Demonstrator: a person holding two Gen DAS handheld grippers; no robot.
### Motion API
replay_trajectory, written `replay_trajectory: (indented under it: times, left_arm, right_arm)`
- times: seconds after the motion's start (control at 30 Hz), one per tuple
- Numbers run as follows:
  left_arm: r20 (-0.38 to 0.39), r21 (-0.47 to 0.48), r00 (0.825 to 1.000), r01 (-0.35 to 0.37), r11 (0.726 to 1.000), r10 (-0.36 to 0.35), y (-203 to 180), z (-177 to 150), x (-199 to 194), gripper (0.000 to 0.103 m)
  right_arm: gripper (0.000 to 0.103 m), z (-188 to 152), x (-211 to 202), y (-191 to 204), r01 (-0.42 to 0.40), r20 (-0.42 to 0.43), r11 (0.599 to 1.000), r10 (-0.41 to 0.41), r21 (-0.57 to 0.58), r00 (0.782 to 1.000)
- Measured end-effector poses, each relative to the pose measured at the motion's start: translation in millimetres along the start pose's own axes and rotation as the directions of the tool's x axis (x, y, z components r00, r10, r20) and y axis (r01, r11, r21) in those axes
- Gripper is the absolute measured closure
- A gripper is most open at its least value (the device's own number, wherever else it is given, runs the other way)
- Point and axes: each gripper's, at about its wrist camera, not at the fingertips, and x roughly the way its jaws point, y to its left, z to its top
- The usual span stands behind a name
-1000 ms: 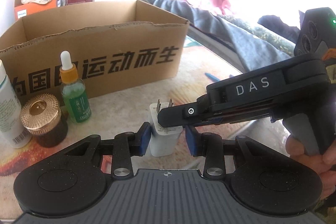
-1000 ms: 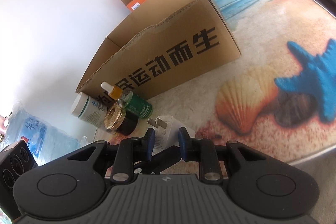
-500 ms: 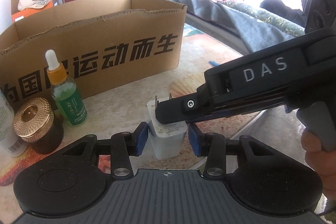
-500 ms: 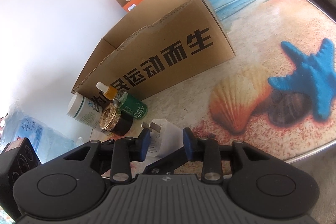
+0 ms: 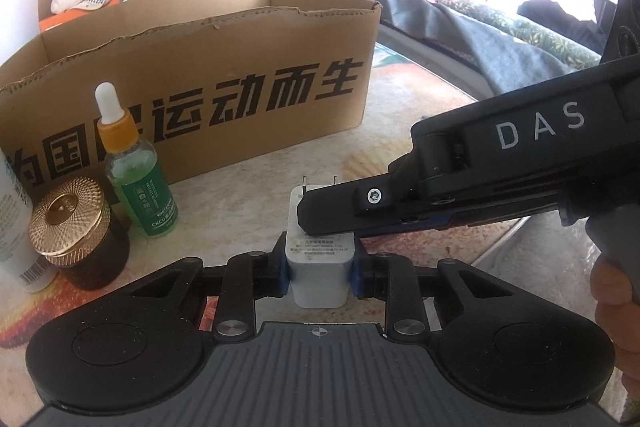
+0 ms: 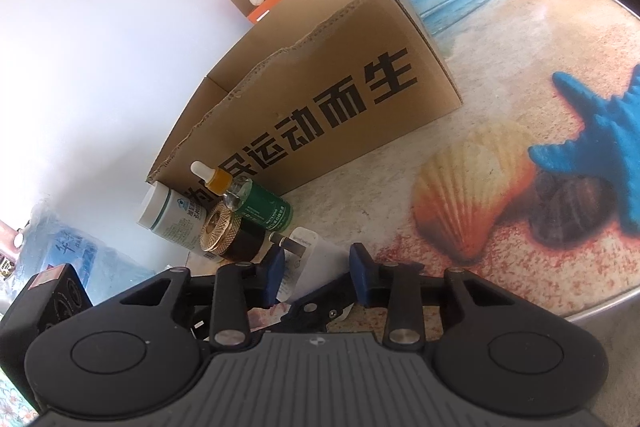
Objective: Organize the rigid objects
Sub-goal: 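Carry the charger plug into the box and open the right tool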
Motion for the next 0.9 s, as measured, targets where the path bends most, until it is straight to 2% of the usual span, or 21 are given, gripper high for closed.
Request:
replay_trajectory:
  times: [0.13,0.27,0.47,0.57,0.73,0.9]
  left_arm:
    - [0.028,-0.001,1.0,-0.01,1.0,0.01,-2,3,-11,0.077]
    - [0.088,0.003,0.996,-0.029,1.0,0.029,0,18,-34,0.077]
    - [0.193,0.009,0.98,-0.055,0.998,0.052,16,70,-65,0.077]
    - [0.208,-0.005,0.977,-0.04,0.999,0.041,31,106,-70,0.077]
    - [0.147,-0.069,0.989,-0.022,0.997,0.032,57,163,-43,0.077]
    - [-0.006,-0.154,0.999,-0.041,0.987,0.041,86,198,16,0.077]
  right_arm:
    - [0.067,2,-8,8,-0.006,0.017,1.0,0.007,-0.024,1.0]
    - [0.067,13,-22,31,-0.03,0.055,0.996,0.035,-0.089,0.998]
    - [0.067,56,-39,77,-0.079,0.131,0.972,0.11,-0.22,0.985]
    - [0.067,88,-39,94,-0.099,0.15,0.961,0.141,-0.259,0.979]
    - [0.066,154,-10,109,-0.103,0.111,0.962,0.134,-0.254,0.985]
    - [0.066,211,48,107,-0.058,-0.003,0.977,0.058,-0.203,0.998]
